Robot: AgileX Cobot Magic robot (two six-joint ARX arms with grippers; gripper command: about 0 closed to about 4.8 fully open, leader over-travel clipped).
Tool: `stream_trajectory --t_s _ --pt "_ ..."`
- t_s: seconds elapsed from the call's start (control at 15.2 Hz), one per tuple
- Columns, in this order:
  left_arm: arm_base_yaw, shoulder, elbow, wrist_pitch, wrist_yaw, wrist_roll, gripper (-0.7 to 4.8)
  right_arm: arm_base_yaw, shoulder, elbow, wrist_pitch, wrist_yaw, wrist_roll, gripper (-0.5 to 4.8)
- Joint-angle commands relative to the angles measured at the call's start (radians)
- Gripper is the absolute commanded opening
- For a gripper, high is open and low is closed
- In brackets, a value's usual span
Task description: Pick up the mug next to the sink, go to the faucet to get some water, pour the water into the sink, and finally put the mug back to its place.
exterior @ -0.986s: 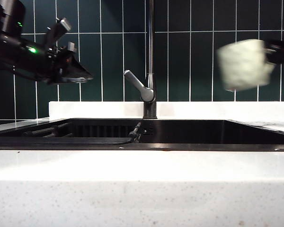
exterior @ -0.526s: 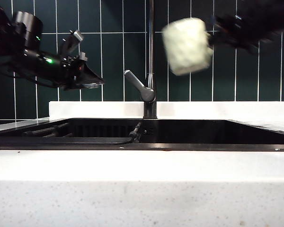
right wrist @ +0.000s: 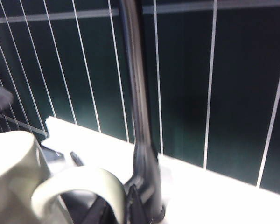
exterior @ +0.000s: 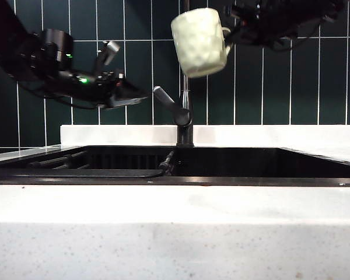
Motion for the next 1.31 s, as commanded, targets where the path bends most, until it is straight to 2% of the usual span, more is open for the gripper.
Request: stream_trajectory --t_s 0.07,0.26,0.46,0.72,0.99,1.31 --pt "-0.029 0.024 0.071 0.028 0.032 0.003 2.19 -0.001 -0.012 0.021 0.031 0.005 0.018 -0.01" --pt "-0.044 0.041 0.125 0.033 0.019 0.016 2.19 0.0 -0.012 0.022 0.031 0.0 0.019 -0.01" --pt "-0.044 0.044 0.129 0.027 0.065 0.008 2.17 0.009 -0.012 0.035 0.032 -0.024 0.019 -0.01" --pt "-0.045 0.046 0.129 0.019 0.069 0.016 2.15 0.024 -0.012 0.079 0.027 -0.048 0.038 -0.01" --pt "-0.047 0.046 0.129 -0.037 0.177 0.013 2.15 0.024 -0.011 0.08 0.019 -0.047 0.039 -0.01" --pt "-0.049 0.046 0.129 -0.114 0.204 0.023 2.14 0.024 -0.011 0.08 0.013 -0.047 0.038 -0.01"
